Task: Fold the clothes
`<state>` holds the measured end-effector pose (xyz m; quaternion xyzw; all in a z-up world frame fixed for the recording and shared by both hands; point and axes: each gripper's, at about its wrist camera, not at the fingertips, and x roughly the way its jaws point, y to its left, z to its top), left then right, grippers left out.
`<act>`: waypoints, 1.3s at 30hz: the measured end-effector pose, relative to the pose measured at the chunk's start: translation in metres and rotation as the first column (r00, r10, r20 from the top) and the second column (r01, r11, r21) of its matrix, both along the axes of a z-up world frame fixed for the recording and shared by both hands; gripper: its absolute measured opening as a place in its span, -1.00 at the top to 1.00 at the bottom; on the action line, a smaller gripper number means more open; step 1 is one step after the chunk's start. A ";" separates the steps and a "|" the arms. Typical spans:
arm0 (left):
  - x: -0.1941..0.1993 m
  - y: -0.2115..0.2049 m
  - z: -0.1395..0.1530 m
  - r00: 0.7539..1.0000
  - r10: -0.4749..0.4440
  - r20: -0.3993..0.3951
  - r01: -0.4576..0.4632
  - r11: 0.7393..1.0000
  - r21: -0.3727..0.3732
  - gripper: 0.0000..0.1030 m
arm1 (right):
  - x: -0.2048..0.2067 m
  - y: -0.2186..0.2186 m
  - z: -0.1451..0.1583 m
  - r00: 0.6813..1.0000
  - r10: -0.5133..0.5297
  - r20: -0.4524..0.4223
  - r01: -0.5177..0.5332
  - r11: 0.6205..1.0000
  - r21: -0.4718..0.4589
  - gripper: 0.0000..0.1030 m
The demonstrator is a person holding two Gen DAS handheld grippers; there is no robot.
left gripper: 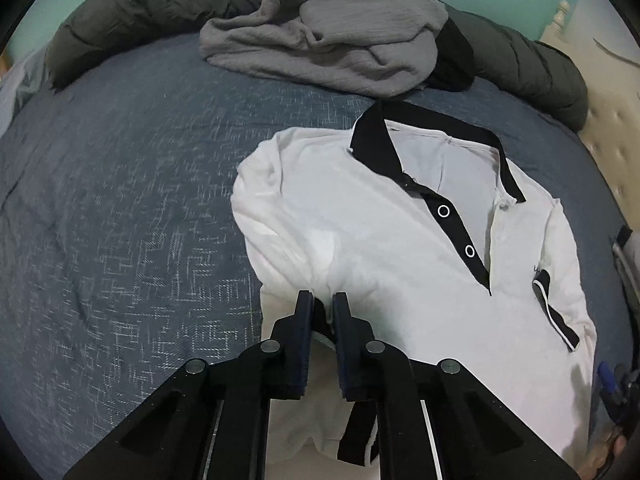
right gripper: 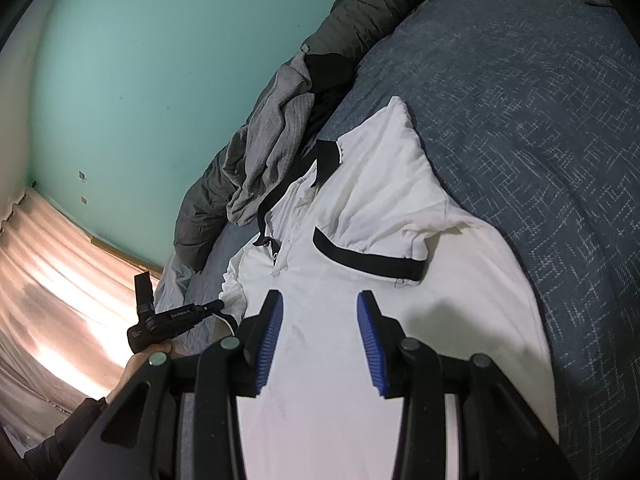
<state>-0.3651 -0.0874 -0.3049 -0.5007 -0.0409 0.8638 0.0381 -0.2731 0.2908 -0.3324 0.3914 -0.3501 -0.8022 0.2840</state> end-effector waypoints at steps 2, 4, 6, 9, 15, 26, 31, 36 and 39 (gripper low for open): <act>-0.001 0.001 0.003 1.000 0.007 0.000 -0.007 0.999 -0.033 0.78 | 0.000 0.001 -0.001 1.000 -0.002 0.003 0.002 1.000 -0.003 0.24; -0.002 0.001 0.005 1.000 0.018 0.003 -0.018 0.998 -0.054 0.77 | 0.000 0.001 -0.002 1.000 -0.004 0.009 0.004 1.000 -0.009 0.24; -0.001 -0.001 0.007 1.000 0.024 0.002 -0.024 0.998 -0.062 0.77 | 0.000 0.001 -0.002 1.000 -0.003 0.010 0.003 1.000 -0.013 0.24; 0.000 -0.004 0.007 1.000 0.029 0.007 -0.029 0.998 -0.048 0.77 | 0.000 0.000 -0.001 1.000 -0.003 0.009 0.003 1.000 -0.014 0.24; 0.005 -0.007 0.012 0.999 0.039 0.001 -0.039 0.998 -0.052 0.73 | -0.001 0.000 -0.001 1.000 -0.003 0.012 0.003 1.000 -0.020 0.23; 0.002 -0.007 0.007 0.999 0.032 0.029 -0.031 0.999 -0.038 0.59 | 0.000 0.001 -0.001 1.000 -0.003 0.014 0.004 1.000 -0.029 0.23; 0.000 -0.009 -0.003 0.998 0.034 0.056 -0.033 0.999 -0.015 0.54 | 0.000 0.002 -0.001 1.000 -0.005 0.014 0.005 0.999 -0.032 0.23; -0.001 -0.011 -0.007 0.998 0.036 0.056 -0.036 0.999 -0.015 0.57 | -0.001 0.002 0.000 1.000 -0.006 0.014 0.007 0.999 -0.035 0.23; 0.001 -0.007 -0.003 0.999 0.018 0.043 -0.016 0.999 -0.039 0.73 | 0.000 0.002 -0.002 1.000 -0.006 0.020 0.007 0.999 -0.038 0.23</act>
